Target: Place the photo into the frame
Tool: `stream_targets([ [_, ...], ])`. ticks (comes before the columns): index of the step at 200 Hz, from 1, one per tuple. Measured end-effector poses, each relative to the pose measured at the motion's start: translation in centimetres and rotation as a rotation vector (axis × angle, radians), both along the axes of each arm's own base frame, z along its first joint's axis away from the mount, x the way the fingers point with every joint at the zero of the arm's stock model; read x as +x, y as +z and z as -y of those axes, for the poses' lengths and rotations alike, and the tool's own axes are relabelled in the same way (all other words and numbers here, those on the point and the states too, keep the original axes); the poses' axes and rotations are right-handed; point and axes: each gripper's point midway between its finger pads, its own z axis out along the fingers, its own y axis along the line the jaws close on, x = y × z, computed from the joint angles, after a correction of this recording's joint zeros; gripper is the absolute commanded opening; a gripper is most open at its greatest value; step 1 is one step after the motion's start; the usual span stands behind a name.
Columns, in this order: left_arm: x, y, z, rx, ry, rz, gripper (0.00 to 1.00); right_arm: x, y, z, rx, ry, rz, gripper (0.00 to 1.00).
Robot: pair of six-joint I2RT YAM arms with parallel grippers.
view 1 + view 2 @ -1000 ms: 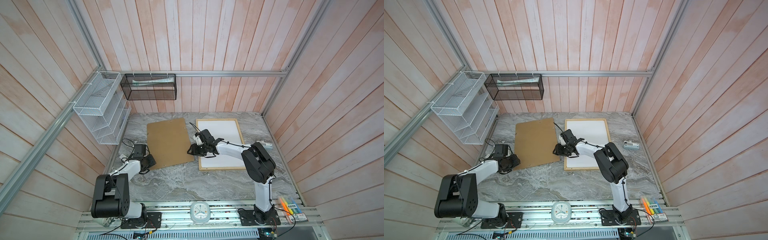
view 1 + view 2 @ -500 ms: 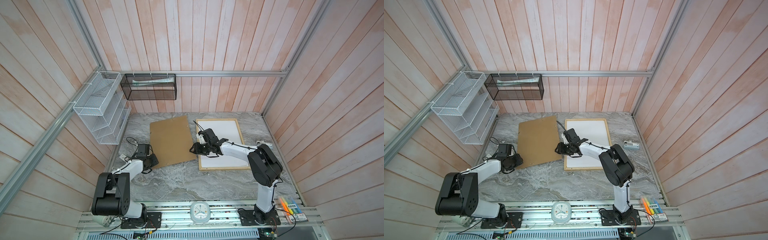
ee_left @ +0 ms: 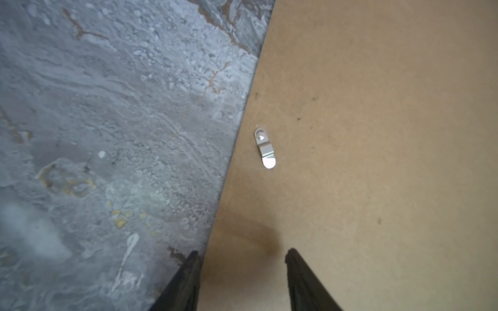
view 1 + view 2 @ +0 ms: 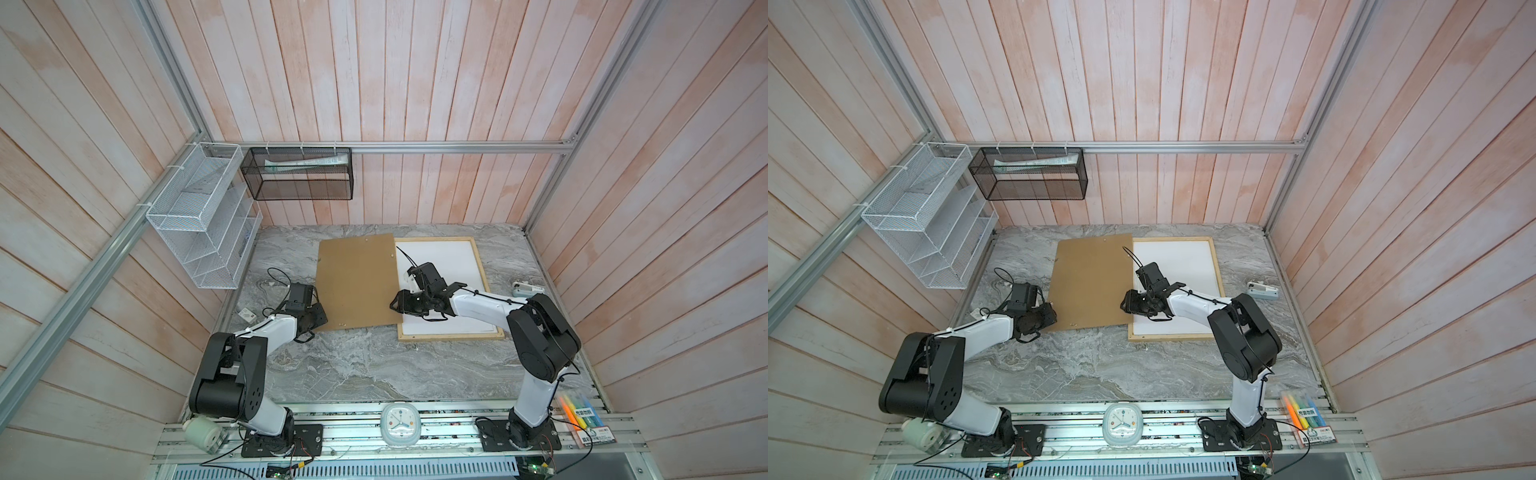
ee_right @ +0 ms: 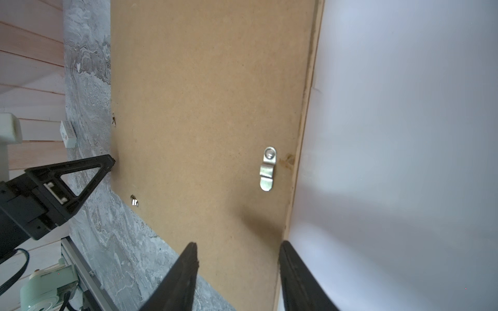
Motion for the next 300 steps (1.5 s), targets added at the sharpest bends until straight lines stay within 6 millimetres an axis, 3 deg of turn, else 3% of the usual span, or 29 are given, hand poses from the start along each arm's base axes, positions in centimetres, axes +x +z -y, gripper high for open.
stream_targets([
  [86, 0.8, 0.0, 3.8, -0.01, -0.075, 0.035, 0.52, -1.4, -0.8, 4.2, -0.016, -0.068, -0.031, 0.49],
  [163, 0.0, 0.4, 7.6, -0.132, -0.172, 0.024, 0.52, 0.5, 0.2, 8.5, 0.044, -0.154, -0.003, 0.52],
  [223, -0.6, 0.5, 9.0, -0.181, -0.22, 0.007, 0.52, 1.5, 0.3, 10.1, 0.091, -0.16, 0.012, 0.52],
  [300, -1.0, 0.5, 9.8, -0.2, -0.254, -0.011, 0.52, 1.7, 0.8, 10.4, 0.156, -0.131, 0.023, 0.52],
])
